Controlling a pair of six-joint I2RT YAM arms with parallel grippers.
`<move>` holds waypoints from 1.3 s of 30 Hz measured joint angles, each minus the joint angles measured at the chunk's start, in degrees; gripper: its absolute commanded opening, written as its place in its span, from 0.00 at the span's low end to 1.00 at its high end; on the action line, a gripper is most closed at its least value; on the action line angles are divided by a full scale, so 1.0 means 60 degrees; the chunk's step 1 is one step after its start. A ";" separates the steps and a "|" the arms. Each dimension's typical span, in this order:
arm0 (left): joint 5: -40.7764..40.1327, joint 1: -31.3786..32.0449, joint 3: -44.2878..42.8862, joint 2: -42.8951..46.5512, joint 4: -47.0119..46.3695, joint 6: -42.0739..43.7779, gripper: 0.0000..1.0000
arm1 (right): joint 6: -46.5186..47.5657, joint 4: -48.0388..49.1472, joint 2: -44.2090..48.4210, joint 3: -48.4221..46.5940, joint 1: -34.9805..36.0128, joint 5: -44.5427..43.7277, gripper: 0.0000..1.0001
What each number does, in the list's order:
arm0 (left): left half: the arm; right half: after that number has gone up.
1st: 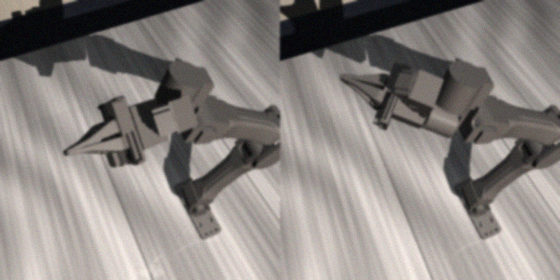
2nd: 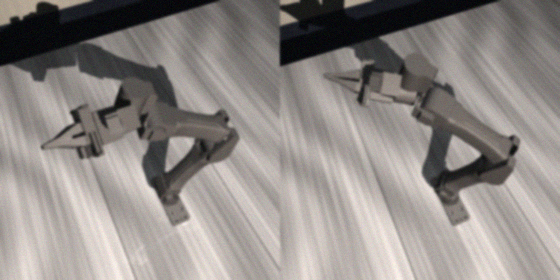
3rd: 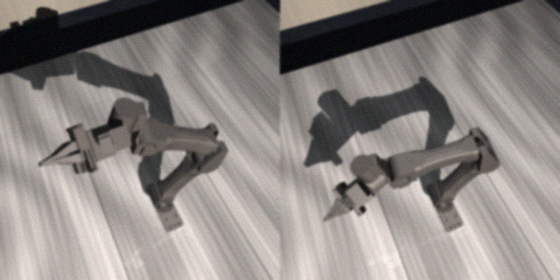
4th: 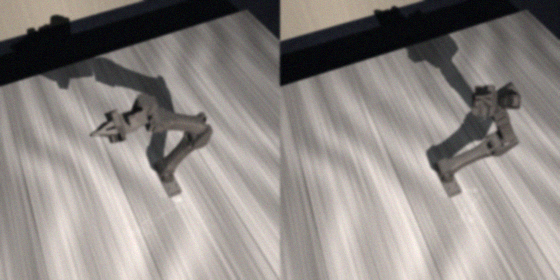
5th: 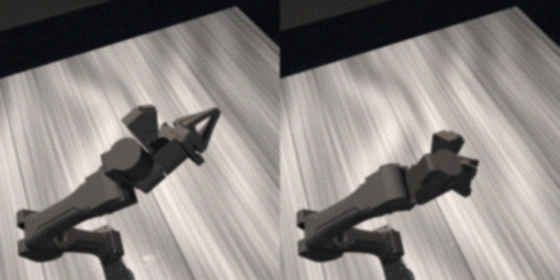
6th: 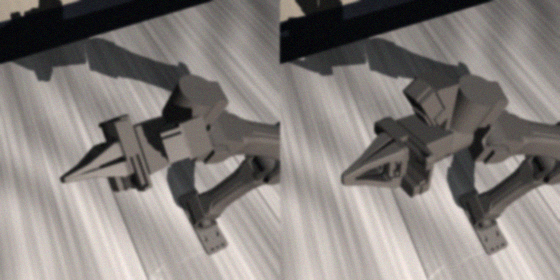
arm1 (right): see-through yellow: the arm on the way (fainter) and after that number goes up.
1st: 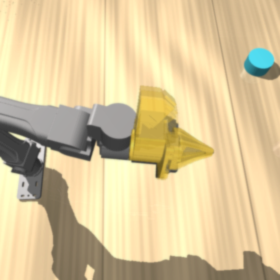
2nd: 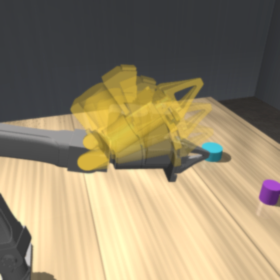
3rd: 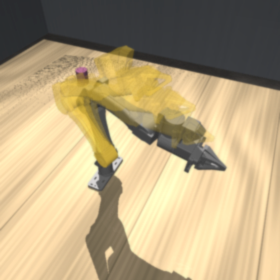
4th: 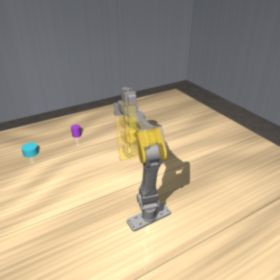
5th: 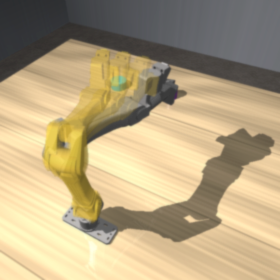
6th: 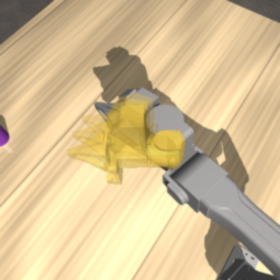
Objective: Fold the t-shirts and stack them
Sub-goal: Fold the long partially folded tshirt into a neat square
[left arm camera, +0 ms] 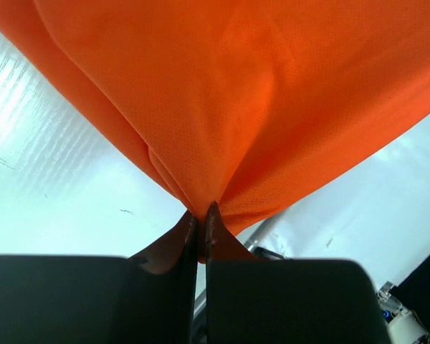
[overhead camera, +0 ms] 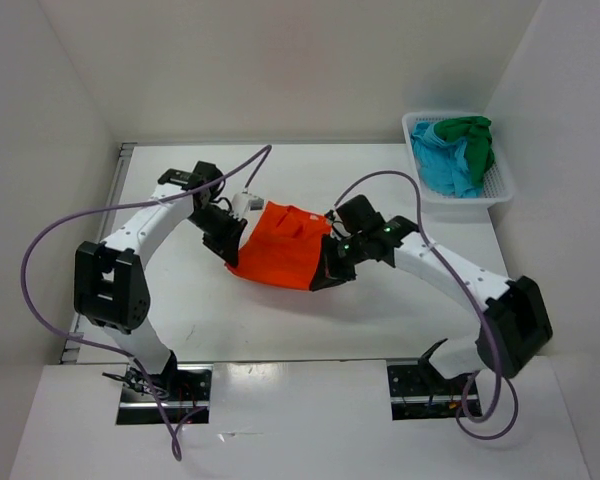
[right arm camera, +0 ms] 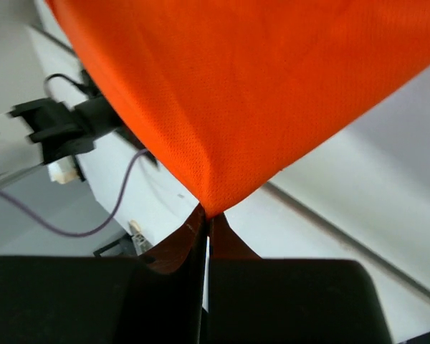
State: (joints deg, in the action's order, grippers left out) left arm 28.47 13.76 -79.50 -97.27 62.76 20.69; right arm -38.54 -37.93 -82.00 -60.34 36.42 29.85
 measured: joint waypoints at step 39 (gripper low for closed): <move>0.1337 -0.0499 -1.0291 -0.7471 0.1118 -0.2266 0.34 | 0.0492 0.1264 -0.4539 -0.1512 -0.4969 0.2419 0.33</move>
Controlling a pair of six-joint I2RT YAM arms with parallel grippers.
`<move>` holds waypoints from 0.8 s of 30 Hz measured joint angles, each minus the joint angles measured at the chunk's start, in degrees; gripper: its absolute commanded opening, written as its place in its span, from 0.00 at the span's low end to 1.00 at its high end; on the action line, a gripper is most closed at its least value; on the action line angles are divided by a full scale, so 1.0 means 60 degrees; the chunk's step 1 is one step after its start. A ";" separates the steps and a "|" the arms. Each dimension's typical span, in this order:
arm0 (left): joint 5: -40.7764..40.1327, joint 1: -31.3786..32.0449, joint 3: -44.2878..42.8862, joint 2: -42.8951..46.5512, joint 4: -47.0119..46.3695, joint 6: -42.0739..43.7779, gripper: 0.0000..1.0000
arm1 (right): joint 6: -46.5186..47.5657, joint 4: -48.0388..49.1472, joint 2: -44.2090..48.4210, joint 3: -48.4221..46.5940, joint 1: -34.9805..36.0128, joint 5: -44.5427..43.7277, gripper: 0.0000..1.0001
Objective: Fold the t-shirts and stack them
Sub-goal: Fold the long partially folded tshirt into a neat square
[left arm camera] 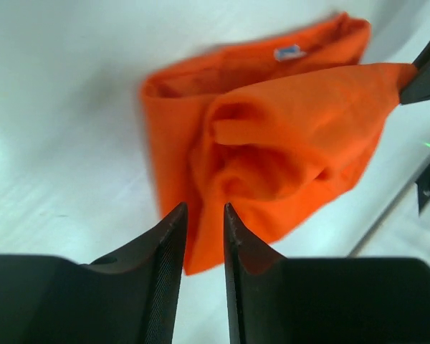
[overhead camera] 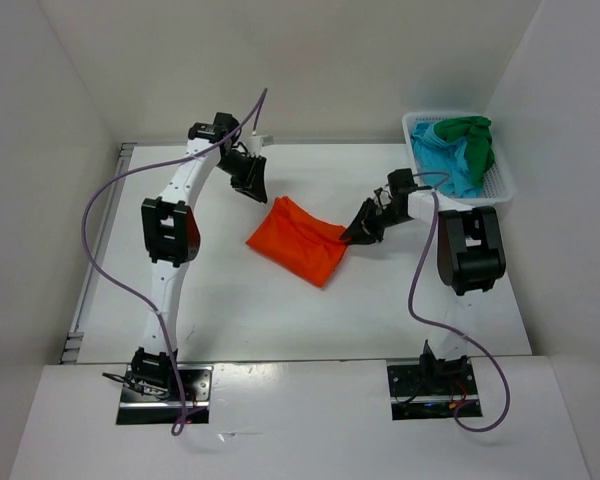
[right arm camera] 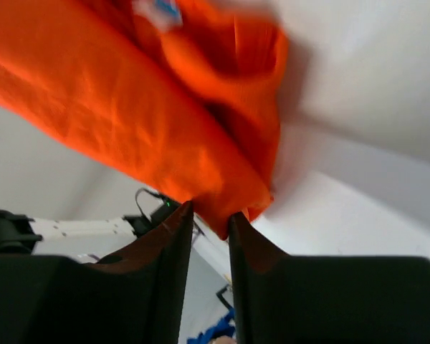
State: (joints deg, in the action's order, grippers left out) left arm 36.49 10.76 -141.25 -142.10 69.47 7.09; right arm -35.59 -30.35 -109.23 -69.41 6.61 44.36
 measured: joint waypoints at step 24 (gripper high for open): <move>-0.0703 0.1140 -0.1377 -0.0069 -0.0517 0.0619 0.66 | 0.0335 0.0729 -0.0131 -0.1803 0.0106 -0.2058 0.13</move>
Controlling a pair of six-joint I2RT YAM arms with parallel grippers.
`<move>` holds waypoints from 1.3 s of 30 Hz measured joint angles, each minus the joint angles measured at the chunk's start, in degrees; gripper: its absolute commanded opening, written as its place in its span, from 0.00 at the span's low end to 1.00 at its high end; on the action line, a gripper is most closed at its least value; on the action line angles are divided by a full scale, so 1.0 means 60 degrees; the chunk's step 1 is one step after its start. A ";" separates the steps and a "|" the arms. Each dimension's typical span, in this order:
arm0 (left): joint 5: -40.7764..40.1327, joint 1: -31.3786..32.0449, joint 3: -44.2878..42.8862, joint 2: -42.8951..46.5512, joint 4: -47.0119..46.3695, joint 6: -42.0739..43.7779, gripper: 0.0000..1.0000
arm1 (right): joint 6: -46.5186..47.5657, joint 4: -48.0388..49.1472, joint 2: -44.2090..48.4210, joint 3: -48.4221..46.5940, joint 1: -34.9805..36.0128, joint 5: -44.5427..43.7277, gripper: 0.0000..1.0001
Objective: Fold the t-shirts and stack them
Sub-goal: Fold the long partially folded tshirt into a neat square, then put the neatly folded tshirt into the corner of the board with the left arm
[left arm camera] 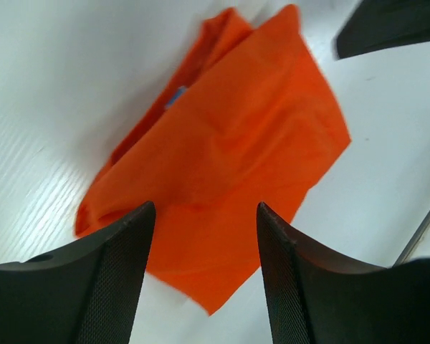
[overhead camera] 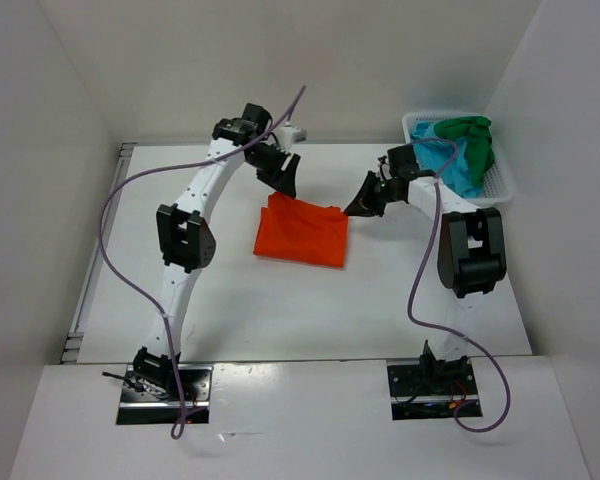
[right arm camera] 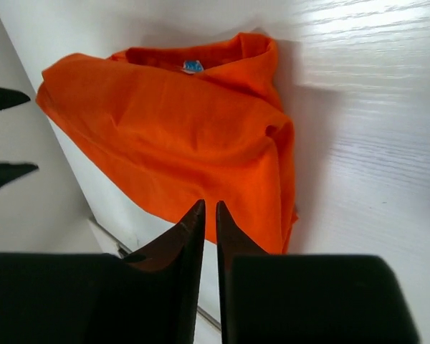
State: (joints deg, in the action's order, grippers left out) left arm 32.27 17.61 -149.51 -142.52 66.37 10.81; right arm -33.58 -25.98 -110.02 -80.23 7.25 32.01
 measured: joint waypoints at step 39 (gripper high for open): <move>-0.2426 -0.0976 0.6798 0.4987 -0.4357 -0.0874 1.00 | 0.0273 -0.0579 0.2124 -0.1045 0.1421 -0.3534 0.75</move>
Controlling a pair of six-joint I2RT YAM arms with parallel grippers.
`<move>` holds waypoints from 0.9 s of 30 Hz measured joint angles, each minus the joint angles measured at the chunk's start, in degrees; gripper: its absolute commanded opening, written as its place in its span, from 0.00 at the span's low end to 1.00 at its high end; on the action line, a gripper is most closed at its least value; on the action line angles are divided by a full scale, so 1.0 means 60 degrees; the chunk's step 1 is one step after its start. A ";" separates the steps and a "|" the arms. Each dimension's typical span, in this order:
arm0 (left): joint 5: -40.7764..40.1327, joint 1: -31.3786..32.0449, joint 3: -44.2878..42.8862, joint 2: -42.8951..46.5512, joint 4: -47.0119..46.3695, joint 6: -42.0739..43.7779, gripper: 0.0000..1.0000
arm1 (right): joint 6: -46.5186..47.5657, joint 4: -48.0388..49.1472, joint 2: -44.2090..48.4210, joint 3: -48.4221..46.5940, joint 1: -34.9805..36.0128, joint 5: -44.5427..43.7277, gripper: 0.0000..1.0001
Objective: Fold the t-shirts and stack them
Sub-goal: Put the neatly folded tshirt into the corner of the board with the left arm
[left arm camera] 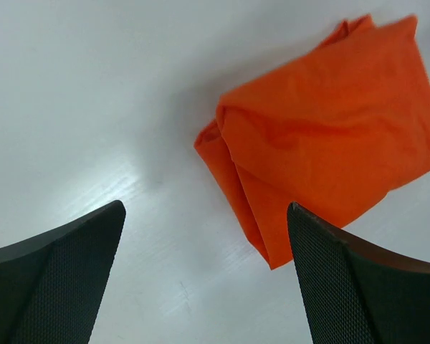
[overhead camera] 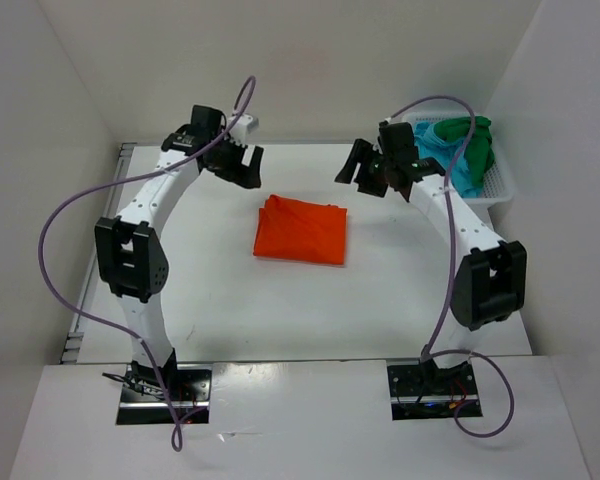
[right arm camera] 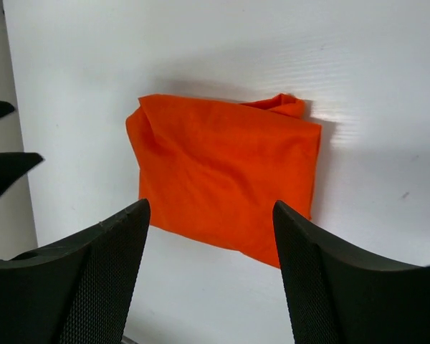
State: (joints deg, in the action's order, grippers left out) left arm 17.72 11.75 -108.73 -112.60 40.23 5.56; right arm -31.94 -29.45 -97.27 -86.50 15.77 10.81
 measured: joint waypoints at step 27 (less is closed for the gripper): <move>0.1089 0.0852 0.1953 -0.2386 -0.0572 -0.0732 0.03 | -0.0138 -0.0459 0.2098 0.2113 0.0073 -0.1417 0.75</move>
State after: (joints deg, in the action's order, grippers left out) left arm 24.25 16.86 -97.01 -126.91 36.80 1.17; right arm -32.77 -32.21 -84.68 -73.82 16.21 2.31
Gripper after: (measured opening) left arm 0.175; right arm 0.749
